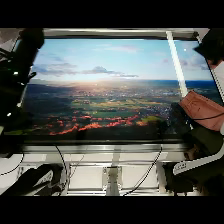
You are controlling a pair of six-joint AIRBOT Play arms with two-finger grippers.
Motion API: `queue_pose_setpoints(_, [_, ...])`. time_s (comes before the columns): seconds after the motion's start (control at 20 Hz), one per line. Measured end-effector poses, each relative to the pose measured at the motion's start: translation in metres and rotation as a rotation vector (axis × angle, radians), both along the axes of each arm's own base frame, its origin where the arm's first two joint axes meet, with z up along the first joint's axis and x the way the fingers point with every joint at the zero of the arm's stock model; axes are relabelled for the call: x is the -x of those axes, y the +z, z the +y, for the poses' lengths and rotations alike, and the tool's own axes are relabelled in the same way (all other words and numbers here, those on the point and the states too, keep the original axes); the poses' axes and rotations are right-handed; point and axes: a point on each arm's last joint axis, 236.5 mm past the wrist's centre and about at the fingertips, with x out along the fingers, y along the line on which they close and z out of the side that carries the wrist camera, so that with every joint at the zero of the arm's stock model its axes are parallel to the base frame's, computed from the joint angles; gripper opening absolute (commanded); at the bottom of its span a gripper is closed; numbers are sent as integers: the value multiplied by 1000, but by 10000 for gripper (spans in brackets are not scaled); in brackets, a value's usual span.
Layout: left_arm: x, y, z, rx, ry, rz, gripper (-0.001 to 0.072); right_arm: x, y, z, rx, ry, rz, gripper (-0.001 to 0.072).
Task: Fold the clothes and pants, and hang the long-sleeved shirts on hangers.
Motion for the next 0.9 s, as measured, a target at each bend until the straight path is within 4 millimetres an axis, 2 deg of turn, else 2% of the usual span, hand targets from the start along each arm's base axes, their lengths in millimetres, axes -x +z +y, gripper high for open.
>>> queue_pose_setpoints(0.05, [10,10,6,-3,26,-6,19,1,0,26,2,52,0,9])
queue_pose_setpoints(0.15, [30,25,22,-5,91,-3,19,3,-2,64,13,122,-3,10])
queue_pose_setpoints(0.25, [46,32,39,2,158,19,20,6,-3,91,21,170,-6,11])
queue_pose_setpoints(0.35, [61,34,55,14,220,49,20,7,-4,107,26,196,-11,11])
queue_pose_setpoints(0.6, [81,23,86,40,339,143,21,7,-4,122,31,212,-19,11])
queue_pose_setpoints(0.9, [87,14,98,50,387,192,21,6,-4,125,32,214,-22,11])
